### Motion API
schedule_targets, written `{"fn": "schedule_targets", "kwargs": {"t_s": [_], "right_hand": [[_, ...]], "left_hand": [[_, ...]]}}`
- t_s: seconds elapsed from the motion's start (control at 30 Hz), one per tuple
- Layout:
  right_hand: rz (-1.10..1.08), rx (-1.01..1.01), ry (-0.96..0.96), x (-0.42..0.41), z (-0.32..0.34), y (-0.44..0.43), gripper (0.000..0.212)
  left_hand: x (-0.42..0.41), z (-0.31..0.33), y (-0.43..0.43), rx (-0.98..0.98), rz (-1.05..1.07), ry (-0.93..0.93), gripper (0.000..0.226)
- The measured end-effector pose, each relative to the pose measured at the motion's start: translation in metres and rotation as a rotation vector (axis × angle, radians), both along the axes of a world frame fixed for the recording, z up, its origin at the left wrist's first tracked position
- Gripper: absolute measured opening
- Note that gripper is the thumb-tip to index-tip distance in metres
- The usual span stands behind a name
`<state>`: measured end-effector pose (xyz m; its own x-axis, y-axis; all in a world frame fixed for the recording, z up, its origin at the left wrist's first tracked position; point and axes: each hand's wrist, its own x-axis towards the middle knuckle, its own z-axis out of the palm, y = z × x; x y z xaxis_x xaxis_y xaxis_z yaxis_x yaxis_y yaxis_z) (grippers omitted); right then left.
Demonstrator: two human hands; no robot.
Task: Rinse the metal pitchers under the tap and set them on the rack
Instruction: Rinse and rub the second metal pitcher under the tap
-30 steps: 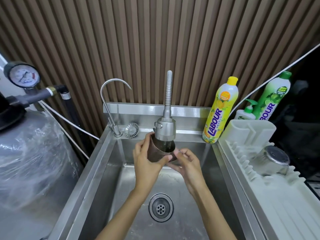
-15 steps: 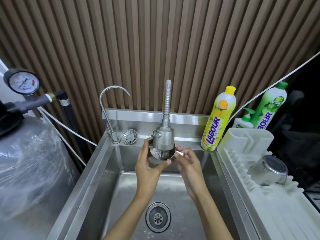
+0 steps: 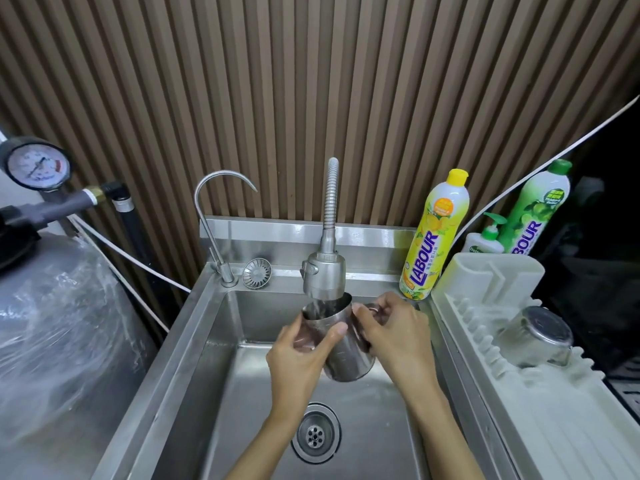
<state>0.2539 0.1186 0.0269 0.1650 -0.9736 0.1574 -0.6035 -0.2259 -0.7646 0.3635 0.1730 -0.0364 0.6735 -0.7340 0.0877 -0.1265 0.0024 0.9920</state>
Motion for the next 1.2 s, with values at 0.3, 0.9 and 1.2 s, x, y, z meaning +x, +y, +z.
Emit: {"fn": "schedule_targets", "kwargs": {"t_s": [0.3, 0.9, 1.2], "right_hand": [[0.11, 0.25, -0.7, 0.008, -0.024, -0.007, 0.025], [-0.025, 0.069, -0.368, 0.002, -0.018, 0.001, 0.026], [0.267, 0.6, -1.182, 0.021, -0.054, -0.011, 0.02]], "left_hand": [[0.013, 0.003, -0.015, -0.266, -0.174, 0.083, 0.086], [0.01, -0.006, -0.011, -0.078, -0.106, -0.067, 0.051], [0.02, 0.011, -0.009, -0.184, -0.02, -0.387, 0.078]]}}
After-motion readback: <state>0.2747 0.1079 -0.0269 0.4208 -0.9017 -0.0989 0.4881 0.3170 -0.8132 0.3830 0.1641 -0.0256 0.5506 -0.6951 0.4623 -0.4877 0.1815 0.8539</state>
